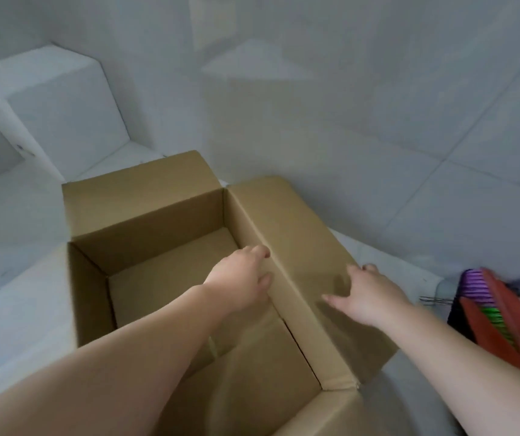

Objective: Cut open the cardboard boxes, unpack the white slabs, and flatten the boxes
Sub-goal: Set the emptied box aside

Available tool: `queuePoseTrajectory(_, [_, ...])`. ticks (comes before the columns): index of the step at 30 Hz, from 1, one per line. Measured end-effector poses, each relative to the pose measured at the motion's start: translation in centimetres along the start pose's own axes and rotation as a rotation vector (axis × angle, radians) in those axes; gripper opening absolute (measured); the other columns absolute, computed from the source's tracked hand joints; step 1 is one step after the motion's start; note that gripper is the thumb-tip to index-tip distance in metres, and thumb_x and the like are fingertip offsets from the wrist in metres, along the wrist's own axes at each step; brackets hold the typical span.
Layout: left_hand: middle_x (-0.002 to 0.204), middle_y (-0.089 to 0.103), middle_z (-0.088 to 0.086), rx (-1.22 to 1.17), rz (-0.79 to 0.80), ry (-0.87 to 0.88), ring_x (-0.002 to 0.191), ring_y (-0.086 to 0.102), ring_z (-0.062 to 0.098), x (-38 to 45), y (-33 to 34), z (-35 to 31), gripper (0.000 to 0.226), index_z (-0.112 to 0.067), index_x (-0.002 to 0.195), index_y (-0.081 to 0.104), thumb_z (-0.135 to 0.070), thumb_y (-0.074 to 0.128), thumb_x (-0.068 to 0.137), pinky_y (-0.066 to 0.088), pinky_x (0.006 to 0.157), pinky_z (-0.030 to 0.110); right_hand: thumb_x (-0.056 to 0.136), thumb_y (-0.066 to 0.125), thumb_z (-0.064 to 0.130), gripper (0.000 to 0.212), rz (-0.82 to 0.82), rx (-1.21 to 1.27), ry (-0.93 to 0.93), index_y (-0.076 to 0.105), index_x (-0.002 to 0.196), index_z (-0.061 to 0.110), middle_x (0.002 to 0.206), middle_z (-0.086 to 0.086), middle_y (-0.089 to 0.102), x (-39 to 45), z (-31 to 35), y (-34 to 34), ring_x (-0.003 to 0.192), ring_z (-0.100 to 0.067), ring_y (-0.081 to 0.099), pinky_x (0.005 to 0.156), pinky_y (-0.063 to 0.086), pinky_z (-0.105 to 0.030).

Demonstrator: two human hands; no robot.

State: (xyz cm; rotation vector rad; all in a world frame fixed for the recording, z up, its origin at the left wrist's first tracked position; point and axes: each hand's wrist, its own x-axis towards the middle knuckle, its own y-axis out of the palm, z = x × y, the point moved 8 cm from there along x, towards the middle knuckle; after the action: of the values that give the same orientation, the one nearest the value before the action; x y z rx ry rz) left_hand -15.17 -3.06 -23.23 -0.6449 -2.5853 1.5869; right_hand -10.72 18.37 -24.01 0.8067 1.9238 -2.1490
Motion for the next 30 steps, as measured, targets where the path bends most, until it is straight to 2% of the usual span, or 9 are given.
queuePoseTrajectory(2, [0.126,0.053,0.005,0.073,0.008,0.153,0.11,0.053,0.026,3.5,2.7,-3.4,0.043,-0.02,0.134,0.042,-0.036,0.048,0.094,0.045,0.088,0.033,0.071,0.053,0.077,0.087,-0.043,0.033,0.025,0.035,0.139,0.024,0.14,-0.007,0.038,1.5,-3.2,1.4,0.12,-0.028,0.049,0.092,0.047,-0.039])
queuePoseTrajectory(6, [0.127,0.054,0.011,0.177,-0.011,0.352,0.116,0.049,0.029,8.4,6.9,-10.3,0.04,-0.018,0.132,0.044,-0.033,0.047,0.095,0.042,0.092,0.035,0.069,0.051,0.08,0.096,-0.078,0.07,0.113,0.029,0.143,0.024,0.14,-0.008,0.039,3.8,-9.0,4.2,0.122,-0.029,0.049,0.092,0.046,-0.038])
queuePoseTrajectory(14, [0.135,0.049,0.004,0.324,0.039,0.403,0.122,0.044,0.026,10.3,11.0,-11.9,0.04,-0.02,0.134,0.041,-0.032,0.041,0.095,0.033,0.097,0.035,0.064,0.055,0.082,0.101,0.002,0.238,0.17,0.034,0.139,0.018,0.133,-0.003,0.052,5.5,-13.3,7.0,0.117,-0.024,0.053,0.093,0.047,-0.038])
queuePoseTrajectory(16, [0.14,0.045,0.004,0.348,0.035,0.396,0.127,0.041,0.026,11.1,10.7,-11.2,0.045,-0.02,0.137,0.038,-0.033,0.044,0.094,0.031,0.101,0.035,0.062,0.066,0.075,0.092,0.015,0.332,0.175,0.048,0.129,0.014,0.126,-0.003,0.059,6.2,-14.0,6.6,0.111,-0.022,0.057,0.09,0.049,-0.034])
queuePoseTrajectory(19, [0.151,0.031,0.004,0.395,0.018,0.428,0.136,0.03,0.024,11.6,9.8,-11.0,0.062,-0.02,0.145,0.027,-0.035,0.052,0.09,0.021,0.11,0.035,0.053,0.084,0.06,0.061,-0.019,0.554,0.142,0.068,0.093,0.016,0.093,0.0,0.071,6.6,-14.5,6.1,0.082,-0.016,0.067,0.073,0.056,-0.031])
queuePoseTrajectory(21, [0.155,0.022,0.003,0.416,0.013,0.529,0.141,0.02,0.021,11.7,8.5,-12.9,0.071,-0.018,0.148,0.02,-0.027,0.054,0.086,0.011,0.115,0.036,0.054,0.088,0.051,0.047,-0.123,0.643,0.095,0.064,0.079,0.02,0.078,0.004,0.068,6.0,-14.3,4.0,0.069,-0.011,0.064,0.056,0.049,-0.026])
queuePoseTrajectory(24, [0.156,0.019,0.003,0.479,0.101,0.571,0.145,0.009,0.019,11.8,6.9,-16.5,0.086,-0.015,0.151,0.009,-0.015,0.054,0.077,0.001,0.117,0.044,0.058,0.087,0.045,0.044,-0.327,0.611,-0.082,0.052,0.072,0.023,0.07,0.008,0.059,4.7,-11.8,-0.5,0.063,-0.007,0.054,0.05,0.035,-0.026])
queuePoseTrajectory(27, [0.136,0.05,0.006,0.556,0.189,0.516,0.132,0.038,0.024,12.0,4.5,-18.1,0.077,-0.019,0.149,0.021,-0.018,0.055,0.081,0.019,0.112,0.039,0.065,0.084,0.04,0.044,-0.459,0.505,-0.23,0.045,0.071,0.019,0.069,0.005,0.052,2.8,-8.6,-3.7,0.066,-0.018,0.053,0.052,0.033,-0.031])
queuePoseTrajectory(30, [0.125,0.061,0.004,0.553,0.254,0.493,0.113,0.055,0.025,11.4,0.8,-18.2,0.051,-0.018,0.133,0.052,-0.02,0.066,0.084,0.042,0.088,0.027,0.061,0.087,0.039,0.05,-0.453,0.754,-0.215,0.052,0.094,0.023,0.084,0.007,0.056,0.8,-9.0,-4.4,0.075,-0.013,0.057,0.059,0.043,-0.024])
